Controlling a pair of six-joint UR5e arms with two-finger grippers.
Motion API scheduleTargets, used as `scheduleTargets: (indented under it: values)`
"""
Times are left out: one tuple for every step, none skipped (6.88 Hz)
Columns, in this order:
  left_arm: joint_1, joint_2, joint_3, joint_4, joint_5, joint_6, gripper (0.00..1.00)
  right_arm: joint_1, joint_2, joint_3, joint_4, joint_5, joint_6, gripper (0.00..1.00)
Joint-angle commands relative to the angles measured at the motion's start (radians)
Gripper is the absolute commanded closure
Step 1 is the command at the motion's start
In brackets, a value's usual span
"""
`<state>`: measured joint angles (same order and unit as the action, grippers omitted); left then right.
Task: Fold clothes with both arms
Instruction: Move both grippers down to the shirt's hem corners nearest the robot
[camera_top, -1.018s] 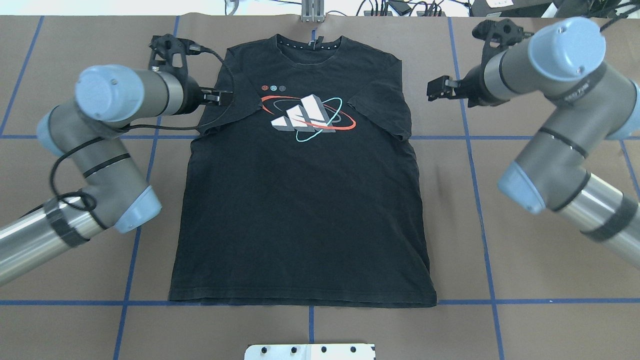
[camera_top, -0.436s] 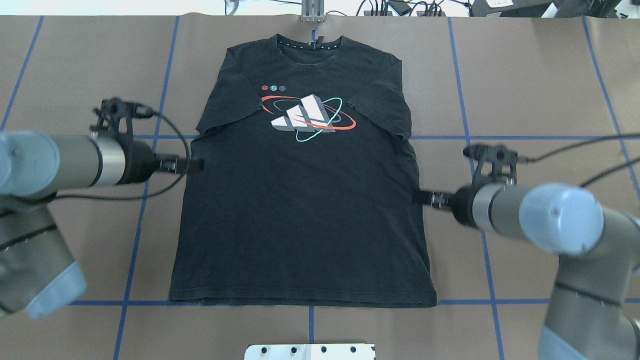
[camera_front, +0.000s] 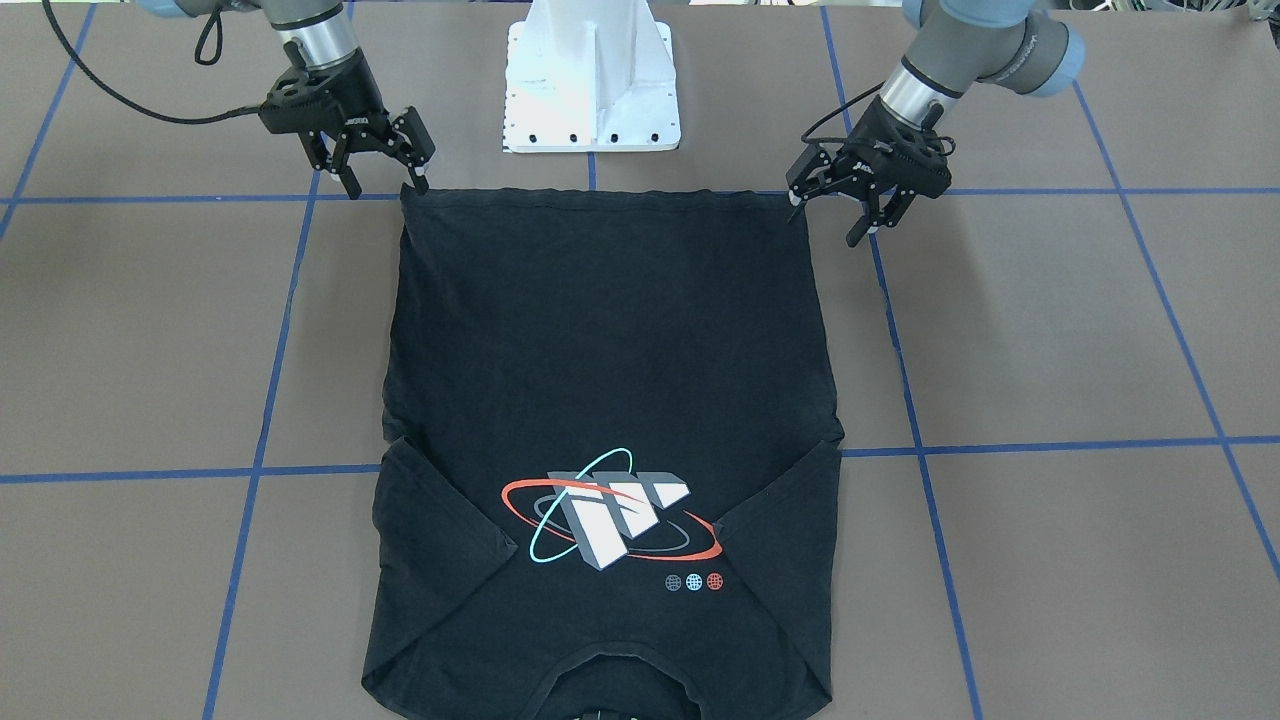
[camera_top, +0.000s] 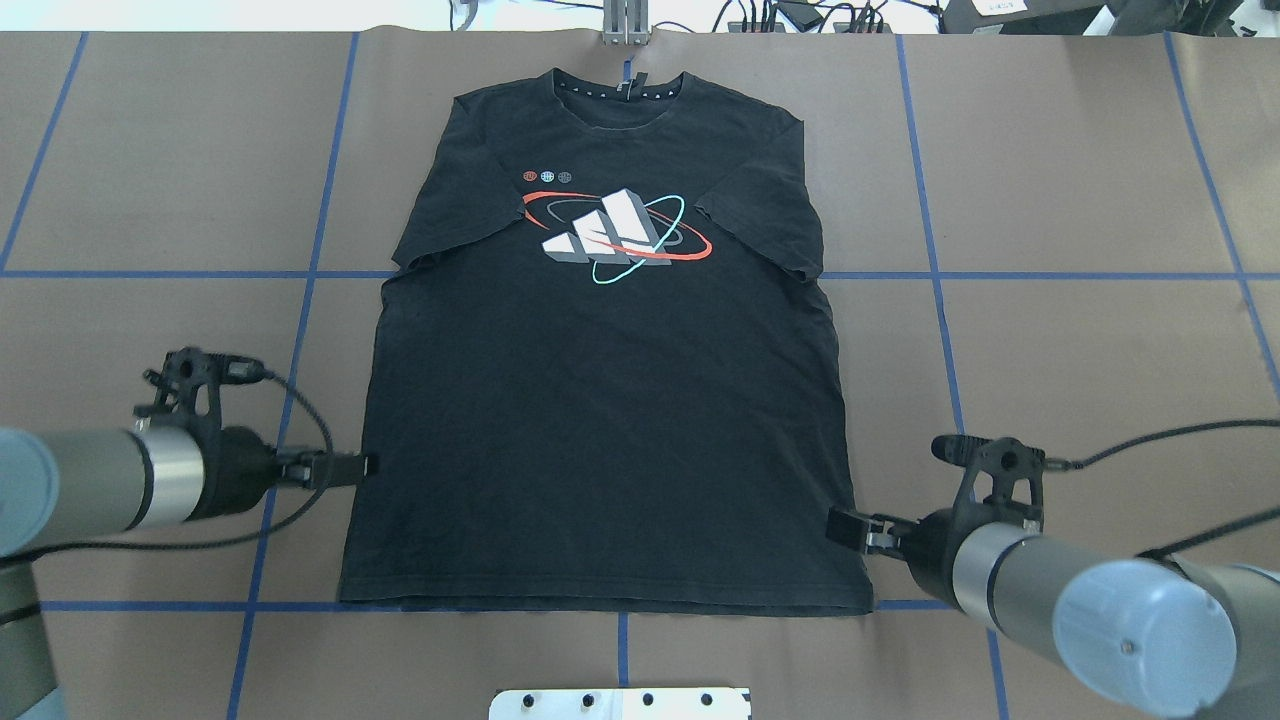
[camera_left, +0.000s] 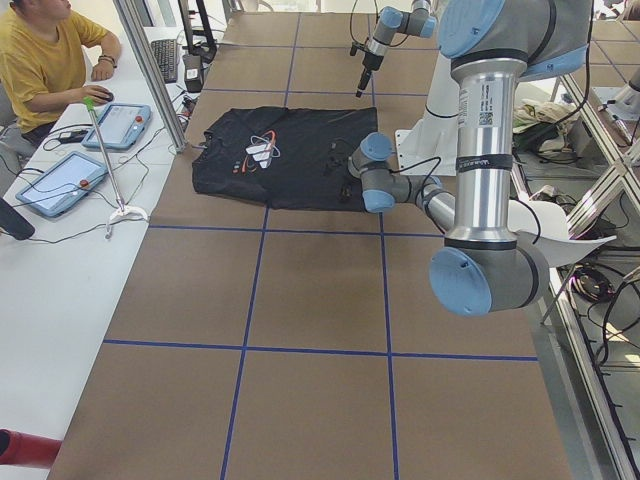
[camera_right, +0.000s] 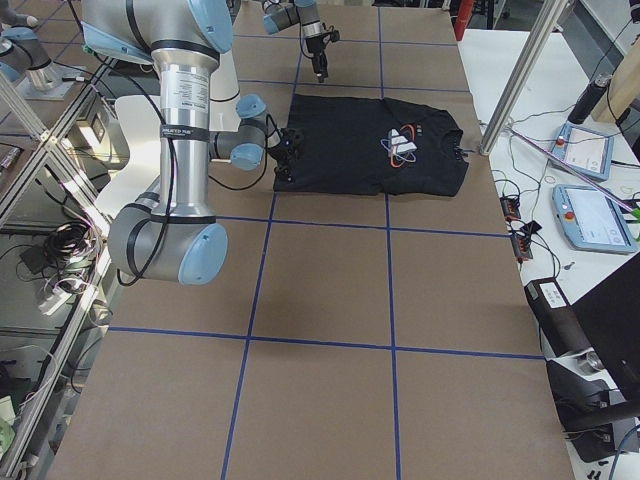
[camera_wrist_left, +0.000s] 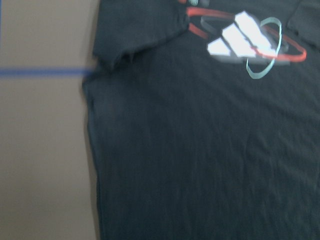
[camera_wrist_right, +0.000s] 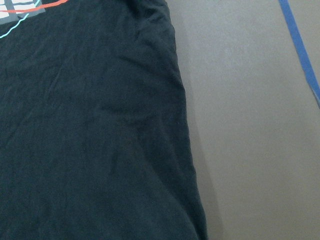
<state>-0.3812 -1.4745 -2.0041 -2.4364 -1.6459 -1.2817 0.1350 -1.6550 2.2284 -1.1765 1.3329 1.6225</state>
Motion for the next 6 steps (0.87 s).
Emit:
scheduleTargets:
  values:
    - [0.169,0.075,0.002,-0.059,0.111,-0.150,0.00,-0.055,-0.023,0.052,-0.054,-0.037,0.045,0.00]
    - [0.224,0.076,0.005,-0.058,0.148,-0.210,0.01,-0.058,-0.023,0.054,-0.054,-0.037,0.048,0.00]
    - [0.254,0.072,0.011,-0.058,0.170,-0.270,0.13,-0.057,-0.023,0.056,-0.054,-0.037,0.049,0.00]
    - [0.257,0.069,0.013,-0.056,0.170,-0.290,0.28,-0.057,-0.023,0.056,-0.054,-0.038,0.048,0.00]
    - [0.257,0.063,0.022,-0.055,0.170,-0.291,0.35,-0.057,-0.023,0.056,-0.054,-0.038,0.048,0.00]
    - [0.257,0.062,0.027,-0.053,0.170,-0.291,0.37,-0.057,-0.025,0.056,-0.054,-0.038,0.048,0.00]
